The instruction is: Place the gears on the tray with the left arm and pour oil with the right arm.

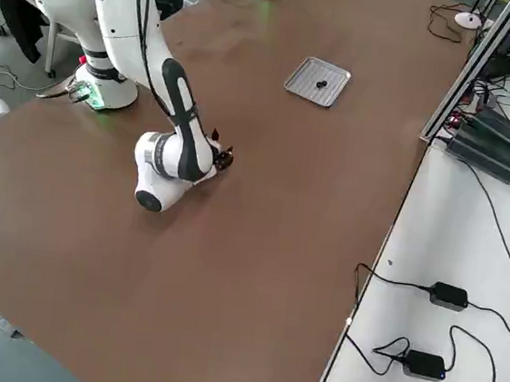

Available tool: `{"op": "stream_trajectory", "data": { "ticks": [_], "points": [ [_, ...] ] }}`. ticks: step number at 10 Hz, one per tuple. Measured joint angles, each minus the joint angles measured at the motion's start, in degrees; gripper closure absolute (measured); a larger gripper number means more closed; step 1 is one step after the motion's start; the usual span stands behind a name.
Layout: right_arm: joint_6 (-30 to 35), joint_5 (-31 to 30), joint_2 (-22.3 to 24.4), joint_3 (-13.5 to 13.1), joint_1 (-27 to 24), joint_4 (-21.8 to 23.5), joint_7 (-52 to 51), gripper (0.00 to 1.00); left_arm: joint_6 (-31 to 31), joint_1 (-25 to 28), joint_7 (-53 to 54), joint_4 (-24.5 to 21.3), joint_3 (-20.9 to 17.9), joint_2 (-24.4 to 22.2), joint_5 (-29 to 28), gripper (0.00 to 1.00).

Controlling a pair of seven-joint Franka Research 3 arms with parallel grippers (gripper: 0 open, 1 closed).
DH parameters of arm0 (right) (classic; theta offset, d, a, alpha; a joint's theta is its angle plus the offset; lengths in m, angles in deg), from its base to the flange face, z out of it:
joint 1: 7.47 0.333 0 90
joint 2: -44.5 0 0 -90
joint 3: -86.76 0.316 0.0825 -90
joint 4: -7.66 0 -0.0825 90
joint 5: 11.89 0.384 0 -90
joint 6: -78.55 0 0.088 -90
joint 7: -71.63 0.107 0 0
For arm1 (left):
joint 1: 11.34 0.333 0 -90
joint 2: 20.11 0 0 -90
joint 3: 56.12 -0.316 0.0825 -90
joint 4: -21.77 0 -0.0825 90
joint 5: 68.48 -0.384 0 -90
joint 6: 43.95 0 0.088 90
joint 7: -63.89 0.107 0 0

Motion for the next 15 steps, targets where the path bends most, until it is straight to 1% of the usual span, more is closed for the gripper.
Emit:
{"op": "stream_trajectory", "data": {
  "ticks": [4,7,10,12,13,15],
  "points": [
    [3.97,-0.5,3.35,-0.02,0.0,0.39,1.0,0.0,0.0,-0.13,0.0,0.07,0.39,-0.04,0.0,0.0],
    [6.64,-0.68,7.72,0.0,0.01,1.43,5.18,0.0,0.0,-0.14,0.0,0.13,0.5,-0.05,0.0,0.0],
    [8.98,-0.99,15.76,0.29,0.38,2.69,18.12,0.0,0.0,-0.15,-0.03,0.22,0.56,-0.15,0.0,0.0],
    [8.86,-1.05,21.29,0.57,1.96,2.79,29.62,0.0,0.0,-0.14,-0.06,0.23,0.65,-0.15,0.0,0.0],
    [8.08,-2.0,23.96,0.6,3.08,2.42,36.61,0.0,0.0,-0.14,-0.07,0.24,0.67,-0.15,0.0,0.0],
    [5.39,-4.67,28.28,0.66,5.71,-0.21,50.66,0.0,0.0,-0.14,-0.07,0.23,0.71,-0.15,0.0,0.0]
  ]
}}
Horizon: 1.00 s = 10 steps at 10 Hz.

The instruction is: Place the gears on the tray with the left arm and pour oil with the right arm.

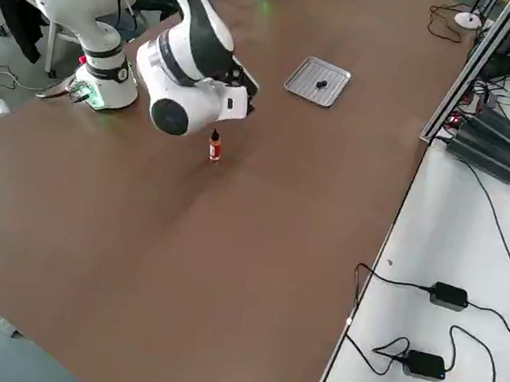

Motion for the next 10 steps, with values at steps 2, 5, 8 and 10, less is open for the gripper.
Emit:
{"op": "stream_trajectory", "data": {
  "ticks": [2,5,8,10],
  "points": [
    [-3.26,-4.92,3.48,0.27,3.86,-4.68,16.25,0.0,0.0,-0.04,0.0,0.0,0.11,0.01,0.0,0.0],
    [-4.61,-13.09,4.69,0.68,10.15,-15.47,35.99,0.0,0.0,0.13,0.0,0.0,0.11,0.02,0.03,0.0],
    [-8.69,-19.07,4.68,0.71,15.71,-18.24,49.79,0.0,0.0,0.14,0.0,0.0,0.11,0.02,0.04,0.0],
    [-9.35,-22.9,4.82,0.73,18.82,-20.54,59.15,0.0,0.0,0.21,0.0,0.01,0.11,0.01,0.04,0.0]
  ]
}}
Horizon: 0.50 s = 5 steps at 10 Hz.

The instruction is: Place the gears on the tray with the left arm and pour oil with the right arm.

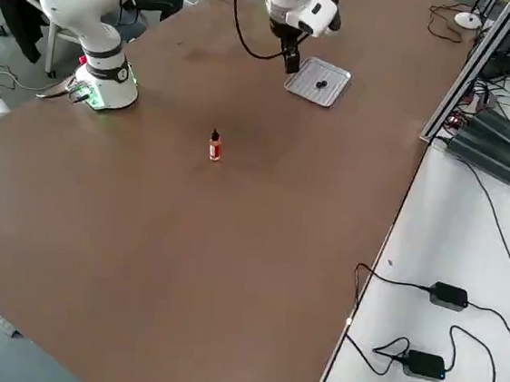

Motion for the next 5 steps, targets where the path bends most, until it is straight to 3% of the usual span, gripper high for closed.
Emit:
{"op": "stream_trajectory", "data": {
  "ticks": [5],
  "points": [
    [1.21,-7.14,0.98,-0.01,1.97,-3.93,21.26,0.0,0.0,0.0,0.02,0.11,0.03,-0.18,0.0,0.0]
  ]
}}
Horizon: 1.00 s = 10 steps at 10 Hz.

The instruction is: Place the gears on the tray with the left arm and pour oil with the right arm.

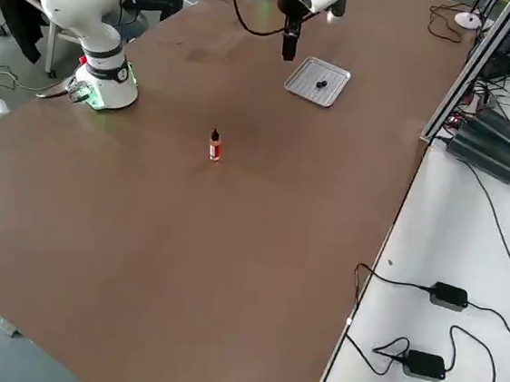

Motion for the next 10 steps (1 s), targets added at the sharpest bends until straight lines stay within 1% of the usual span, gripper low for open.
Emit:
{"op": "stream_trajectory", "data": {
  "ticks": [3,5,6,8,10],
  "points": [
    [1.25,-3.15,0.08,0.0,0.38,-4.26,7.33,0.0,0.0,-0.07,0.42,0.07,0.15,-0.25,0.0,0.0],
    [4.34,-5.7,0.18,-0.03,0.46,-9.1,11.42,0.0,0.0,-0.19,0.46,0.11,0.37,-0.26,0.0,0.0],
    [5.4,-6.15,0.18,-0.02,0.56,-10.29,14.76,0.0,0.0,-0.18,0.45,0.12,0.37,-0.26,0.0,0.0],
    [8.44,-9.28,0.17,0.0,0.7,-10.61,19.6,0.0,0.0,-0.19,0.46,0.12,0.37,-0.26,0.0,0.0],
    [10.08,-12.71,0.62,-0.25,0.61,-10.78,21.2,0.0,0.0,-0.19,0.46,0.13,0.37,-0.26,0.0,0.0]
  ]
}}
